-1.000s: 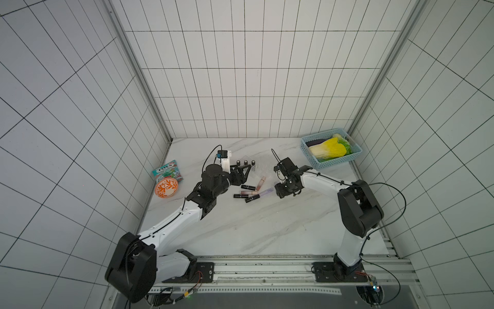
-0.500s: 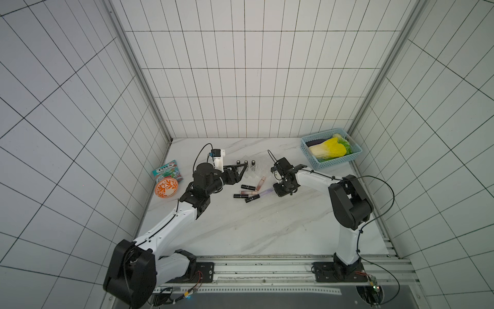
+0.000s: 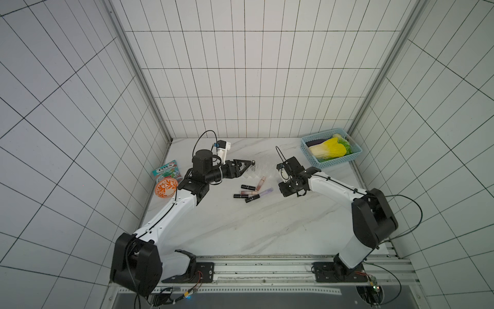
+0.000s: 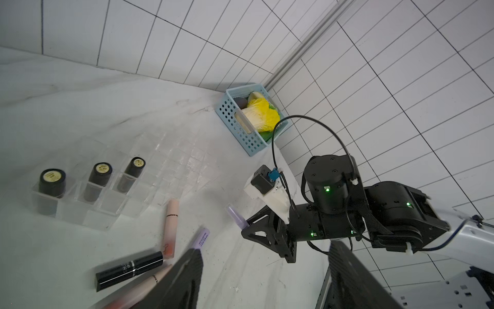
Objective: Arrange the lipsticks in the organizer
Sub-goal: Pick up the lipstick at the center of the board.
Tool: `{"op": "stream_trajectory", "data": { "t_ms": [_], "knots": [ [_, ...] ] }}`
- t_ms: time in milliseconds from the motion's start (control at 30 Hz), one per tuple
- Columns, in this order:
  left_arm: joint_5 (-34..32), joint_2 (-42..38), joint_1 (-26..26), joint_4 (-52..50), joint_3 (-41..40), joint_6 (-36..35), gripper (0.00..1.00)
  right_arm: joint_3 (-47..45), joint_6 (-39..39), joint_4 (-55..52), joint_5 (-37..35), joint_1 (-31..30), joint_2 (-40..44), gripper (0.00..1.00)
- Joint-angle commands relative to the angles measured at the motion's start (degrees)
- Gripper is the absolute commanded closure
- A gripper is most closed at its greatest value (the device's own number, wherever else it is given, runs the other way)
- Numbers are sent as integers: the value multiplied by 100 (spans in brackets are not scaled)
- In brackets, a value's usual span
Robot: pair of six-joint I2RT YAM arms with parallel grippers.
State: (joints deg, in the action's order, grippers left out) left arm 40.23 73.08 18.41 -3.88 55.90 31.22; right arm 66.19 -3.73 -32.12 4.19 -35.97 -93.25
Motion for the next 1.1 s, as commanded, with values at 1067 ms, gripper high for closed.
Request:
{"op": "stream_trajectory", "data": {
  "t_ms": [1067],
  "knots": [
    [1067,1089,868,334,521,347,52,-184,-664,515,2486,-851,2041,87]
  ]
}}
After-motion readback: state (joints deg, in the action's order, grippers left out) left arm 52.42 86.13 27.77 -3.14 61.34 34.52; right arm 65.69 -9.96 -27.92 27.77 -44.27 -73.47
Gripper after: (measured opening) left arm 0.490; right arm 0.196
